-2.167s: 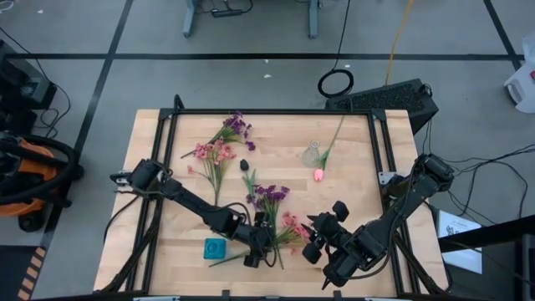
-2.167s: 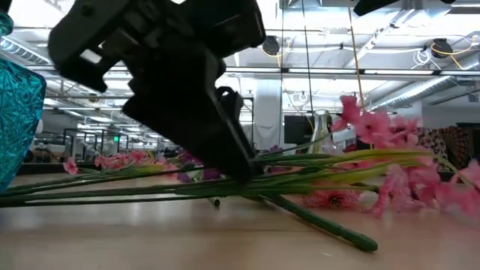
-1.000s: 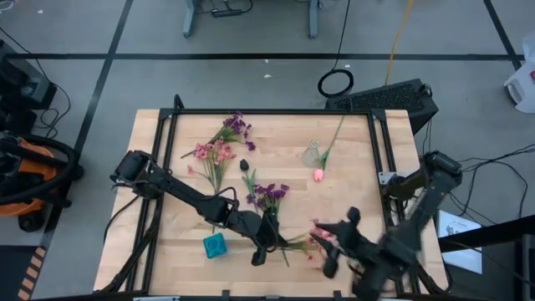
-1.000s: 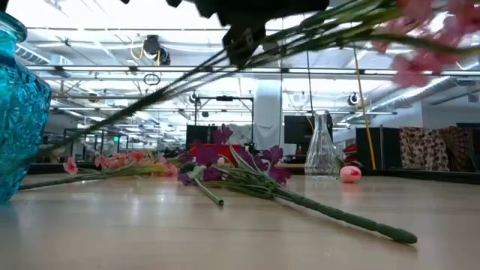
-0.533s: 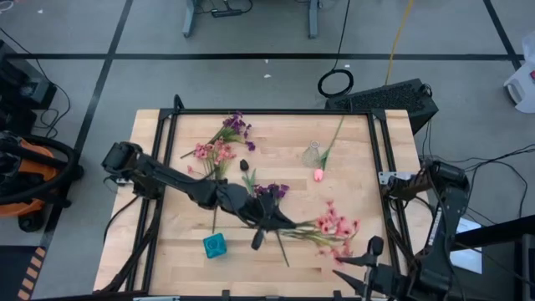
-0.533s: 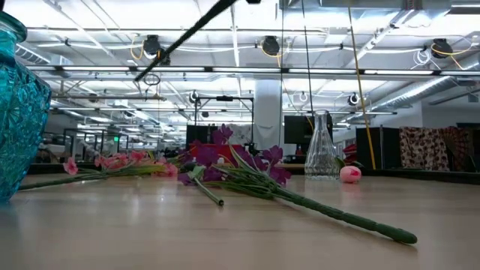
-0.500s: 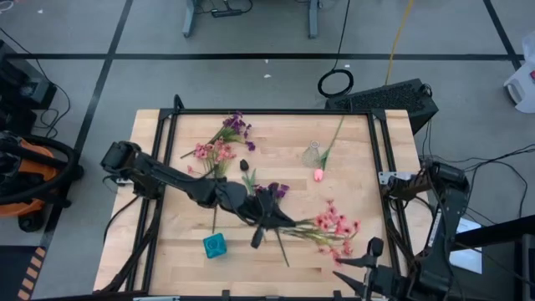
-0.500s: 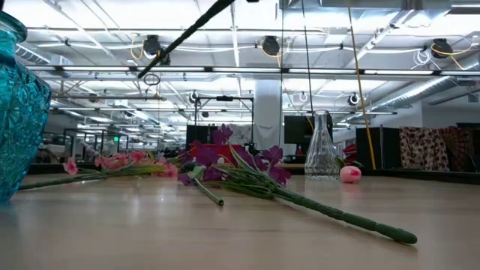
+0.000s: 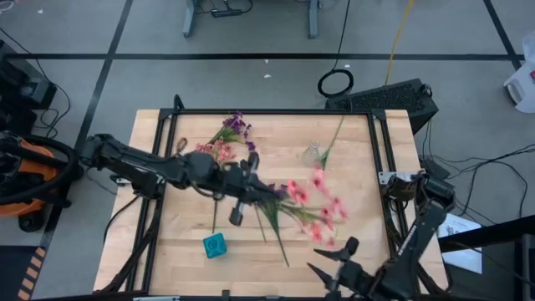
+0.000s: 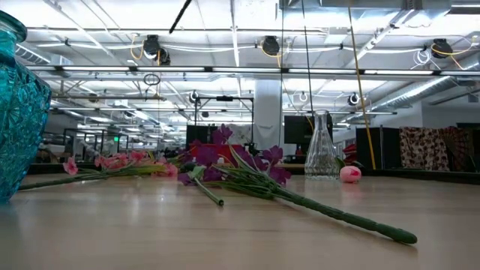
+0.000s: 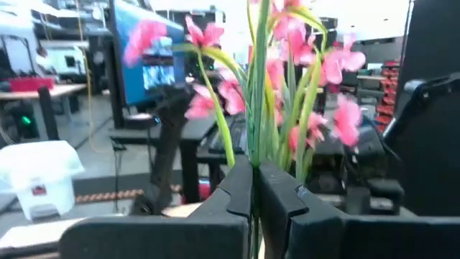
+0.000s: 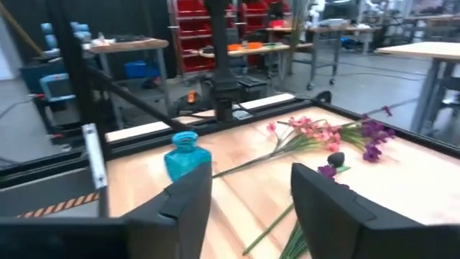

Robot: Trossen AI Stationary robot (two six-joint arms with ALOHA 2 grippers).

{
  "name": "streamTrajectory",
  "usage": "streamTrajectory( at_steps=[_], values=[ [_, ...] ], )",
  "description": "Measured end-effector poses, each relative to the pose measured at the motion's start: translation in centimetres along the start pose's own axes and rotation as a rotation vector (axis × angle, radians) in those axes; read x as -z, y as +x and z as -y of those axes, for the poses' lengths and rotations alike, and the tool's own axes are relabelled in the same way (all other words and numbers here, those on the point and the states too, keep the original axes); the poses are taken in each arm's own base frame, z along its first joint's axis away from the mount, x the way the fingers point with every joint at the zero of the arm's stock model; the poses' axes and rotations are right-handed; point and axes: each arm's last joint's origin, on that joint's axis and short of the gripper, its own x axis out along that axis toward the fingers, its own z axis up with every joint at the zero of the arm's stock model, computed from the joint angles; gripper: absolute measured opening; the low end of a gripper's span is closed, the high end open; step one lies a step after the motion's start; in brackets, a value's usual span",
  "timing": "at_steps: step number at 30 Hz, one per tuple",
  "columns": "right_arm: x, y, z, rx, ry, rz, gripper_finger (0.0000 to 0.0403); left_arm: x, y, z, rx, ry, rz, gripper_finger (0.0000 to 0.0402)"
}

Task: Sort flowers into vase by color
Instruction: Move the bottom pink flower to the middle right of the table

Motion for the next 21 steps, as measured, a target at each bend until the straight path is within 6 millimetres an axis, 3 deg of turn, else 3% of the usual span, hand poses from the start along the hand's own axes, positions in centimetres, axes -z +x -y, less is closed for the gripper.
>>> streamTrajectory(
  at_steps=[6, 11, 16, 21],
  values=[
    [-0.3, 4.7, 0.5, 0.126, -0.042, 0.035, 0.0230, -2.4, -2.2, -1.0, -0.034, 0.020, 0.032, 0.0012],
    [-1.6, 8.1, 1.6, 0.271, -0.145, 0.130, 0.0239, -2.3, -2.3, -0.6, 0.023, 0.010, 0.017, 0.0012],
    [-5.0, 10.5, 3.2, 0.365, -0.200, 0.128, 0.0236, -2.0, -2.0, -0.2, 0.045, 0.009, 0.005, 0.0012],
    [-8.3, 12.1, 3.2, 0.363, -0.354, 0.032, 0.0235, -1.7, -2.0, -0.6, 0.029, 0.051, -0.021, 0.0012]
  ],
)
